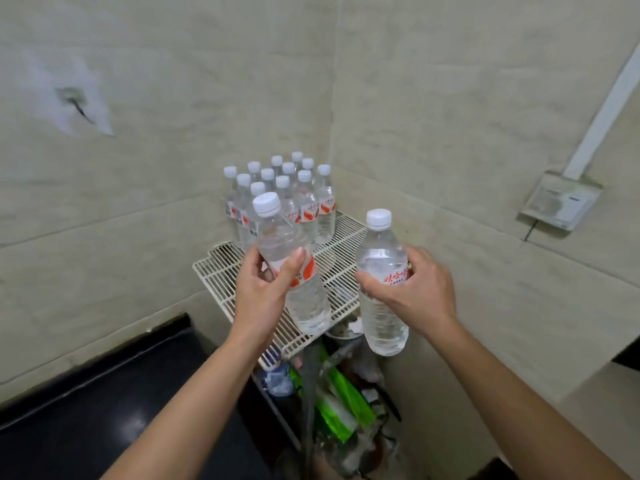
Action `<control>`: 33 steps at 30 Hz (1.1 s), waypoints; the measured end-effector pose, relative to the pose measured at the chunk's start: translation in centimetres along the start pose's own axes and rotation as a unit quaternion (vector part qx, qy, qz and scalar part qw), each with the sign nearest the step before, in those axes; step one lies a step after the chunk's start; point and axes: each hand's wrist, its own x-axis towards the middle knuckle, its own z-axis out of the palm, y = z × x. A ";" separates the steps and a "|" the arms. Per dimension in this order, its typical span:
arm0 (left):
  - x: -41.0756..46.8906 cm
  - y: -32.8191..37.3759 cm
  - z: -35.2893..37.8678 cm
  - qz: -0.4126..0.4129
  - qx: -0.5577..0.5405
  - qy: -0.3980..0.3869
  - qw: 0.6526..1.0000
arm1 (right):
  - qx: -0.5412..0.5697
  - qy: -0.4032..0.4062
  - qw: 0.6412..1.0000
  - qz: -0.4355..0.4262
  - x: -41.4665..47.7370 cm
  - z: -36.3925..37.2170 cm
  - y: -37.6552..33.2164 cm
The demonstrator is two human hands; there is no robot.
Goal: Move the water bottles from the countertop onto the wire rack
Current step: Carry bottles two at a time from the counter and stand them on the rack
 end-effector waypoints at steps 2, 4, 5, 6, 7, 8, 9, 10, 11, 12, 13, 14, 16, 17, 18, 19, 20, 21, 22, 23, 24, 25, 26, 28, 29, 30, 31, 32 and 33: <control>3.0 -0.4 1.0 0.008 0.022 0.008 1.000 | 0.017 0.013 1.000 -0.017 3.6 0.8 0.5; 5.5 -1.2 1.5 0.012 0.047 0.018 0.999 | 0.043 0.017 0.998 -0.031 6.2 2.1 1.0; 6.6 -1.9 1.6 0.012 0.063 0.025 0.998 | 0.057 0.009 0.998 -0.037 7.3 2.8 1.2; 7.7 -2.6 1.6 0.006 0.085 0.034 0.996 | 0.073 -0.003 0.997 -0.039 8.4 3.7 1.5; 8.6 -3.3 1.5 0.002 0.107 0.040 0.993 | 0.089 -0.019 0.995 -0.039 9.6 4.8 1.8; 9.5 -3.9 1.5 -0.003 0.124 0.047 0.991 | 0.101 -0.040 0.993 -0.039 10.7 6.0 2.2; 10.1 -4.5 1.6 -0.007 0.136 0.053 0.989 | 0.106 -0.064 0.992 -0.040 11.7 7.2 2.6; 10.6 -5.0 1.7 -0.012 0.143 0.060 0.988 | 0.111 -0.087 0.989 -0.040 12.7 8.4 3.0; 11.1 -5.5 1.7 -0.019 0.144 0.068 0.987 | 0.116 -0.107 0.987 -0.041 13.6 9.6 3.4; 11.5 -5.9 1.7 -0.025 0.143 0.077 0.986 | 0.117 -0.124 0.984 -0.045 14.4 10.6 3.8; 11.9 -6.3 1.7 -0.029 0.142 0.088 0.986 | 0.118 -0.140 0.982 -0.053 15.2 11.4 4.0; 12.3 -6.5 1.7 -0.031 0.142 0.099 0.984 | 0.123 -0.154 0.978 -0.062 16.0 12.2 4.2; 12.9 -7.0 1.7 -0.040 0.147 0.120 0.981 | 0.139 -0.172 0.972 -0.079 17.6 13.6 4.4; 13.2 -7.2 1.8 -0.047 0.153 0.126 0.979 | 0.139 -0.176 0.971 -0.086 18.4 14.3 4.6; 13.5 -7.7 1.9 -0.055 0.161 0.129 0.977 | 0.133 -0.185 0.969 -0.091 19.1 15.2 4.9; 13.6 -8.2 2.0 -0.062 0.174 0.130 0.974 | 0.126 -0.203 0.966 -0.098 19.6 15.9 5.3; 13.6 -8.7 2.1 -0.066 0.189 0.129 0.971 | 0.121 -0.225 0.961 -0.104 20.0 16.5 5.8; 13.5 -9.3 2.2 -0.072 0.203 0.131 0.968 | 0.118 -0.247 0.955 -0.109 20.2 16.8 6.1; 13.3 -9.8 2.3 -0.079 0.214 0.137 0.964 | 0.117 -0.269 0.949 -0.111 20.3 16.9 6.5; 13.0 -10.1 2.4 -0.085 0.222 0.146 0.960 | 0.118 -0.289 0.943 -0.114 20.4 16.9 6.8; 12.7 -10.3 2.4 -0.088 0.230 0.154 0.957 | 0.124 -0.303 0.937 -0.118 20.4 16.9 7.0; 12.3 -10.5 2.4 -0.091 0.239 0.162 0.953 | 0.130 -0.318 0.931 -0.123 20.5 17.1 7.4; 12.0 -10.8 2.3 -0.097 0.257 0.167 0.947 | 0.134 -0.338 0.923 -0.127 20.6 17.3 7.7; 11.3 -11.6 1.9 -0.124 0.312 0.159 0.929 | 0.127 -0.392 0.902 -0.130 20.4 18.0 8.8; 10.8 -12.2 1.7 -0.145 0.334 0.148 0.920 | 0.117 -0.421 0.890 -0.128 20.1 18.4 9.6; 10.4 -12.9 1.7 -0.166 0.350 0.141 0.911 | 0.110 -0.440 0.882 -0.128 19.8 18.7 10.4; 10.0 -13.6 1.7 -0.183 0.366 0.138 0.902 | 0.104 -0.453 0.876 -0.128 19.6 19.1 11.4; 9.7 -14.1 1.9 -0.194 0.379 0.138 0.894 | 0.109 -0.462 0.871 -0.128 19.5 19.3 12.2; 9.4 -14.7 2.1 -0.199 0.382 0.146 0.891 | 0.122 -0.472 0.865 -0.122 19.4 19.4 12.8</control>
